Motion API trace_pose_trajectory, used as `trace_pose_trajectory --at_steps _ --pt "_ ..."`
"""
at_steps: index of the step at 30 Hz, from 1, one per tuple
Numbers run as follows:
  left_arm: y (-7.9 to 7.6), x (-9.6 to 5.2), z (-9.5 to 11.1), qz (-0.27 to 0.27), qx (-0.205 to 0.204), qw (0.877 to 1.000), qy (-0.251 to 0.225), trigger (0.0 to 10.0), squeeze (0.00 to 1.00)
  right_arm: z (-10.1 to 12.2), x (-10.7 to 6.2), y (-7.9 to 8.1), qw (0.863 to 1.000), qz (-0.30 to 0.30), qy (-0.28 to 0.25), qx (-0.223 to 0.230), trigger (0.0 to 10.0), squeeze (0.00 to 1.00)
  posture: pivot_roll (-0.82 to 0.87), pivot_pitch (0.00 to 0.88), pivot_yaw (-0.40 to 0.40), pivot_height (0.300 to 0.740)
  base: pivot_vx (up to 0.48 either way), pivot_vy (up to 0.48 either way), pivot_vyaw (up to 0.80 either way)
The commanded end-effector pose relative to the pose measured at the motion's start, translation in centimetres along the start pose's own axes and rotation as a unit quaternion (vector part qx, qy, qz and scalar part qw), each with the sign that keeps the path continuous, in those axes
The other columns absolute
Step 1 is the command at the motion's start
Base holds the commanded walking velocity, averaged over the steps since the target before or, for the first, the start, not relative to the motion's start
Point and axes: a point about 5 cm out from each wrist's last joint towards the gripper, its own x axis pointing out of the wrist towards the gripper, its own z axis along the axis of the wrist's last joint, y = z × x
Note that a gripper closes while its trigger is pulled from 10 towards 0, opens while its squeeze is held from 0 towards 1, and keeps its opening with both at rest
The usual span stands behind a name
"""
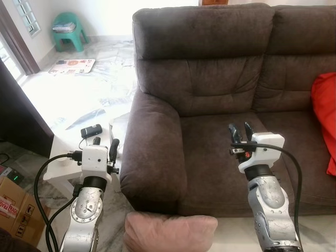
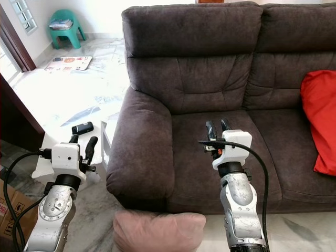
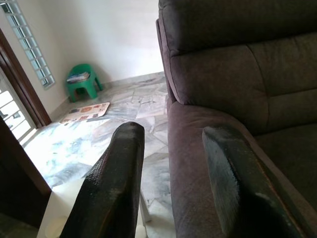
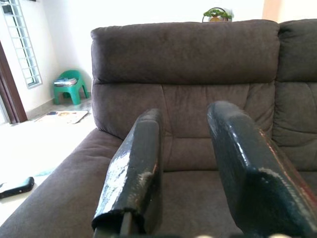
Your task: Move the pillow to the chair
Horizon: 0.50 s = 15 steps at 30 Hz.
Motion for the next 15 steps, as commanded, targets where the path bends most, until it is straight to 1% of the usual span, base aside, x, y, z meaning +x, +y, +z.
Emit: trace_pose_trajectory --at_steps 1,15 --pt "0.28 0.31 0.67 0.003 -0.001 1.000 -0.011 10.0 0.00 0.04 0.18 0.10 1.000 0.004 0.004 -0.001 10.0 0.00 0.00 0.070 0.026 0.702 0.000 0.000 0.00" --pt "0.05 0.44 0.67 0.005 -0.001 1.000 -0.010 10.0 0.00 0.25 0.22 0.42 1.000 0.016 -0.004 -0.004 10.0 0.00 0.00 0.072 0.020 0.702 0.000 0.000 0.00"
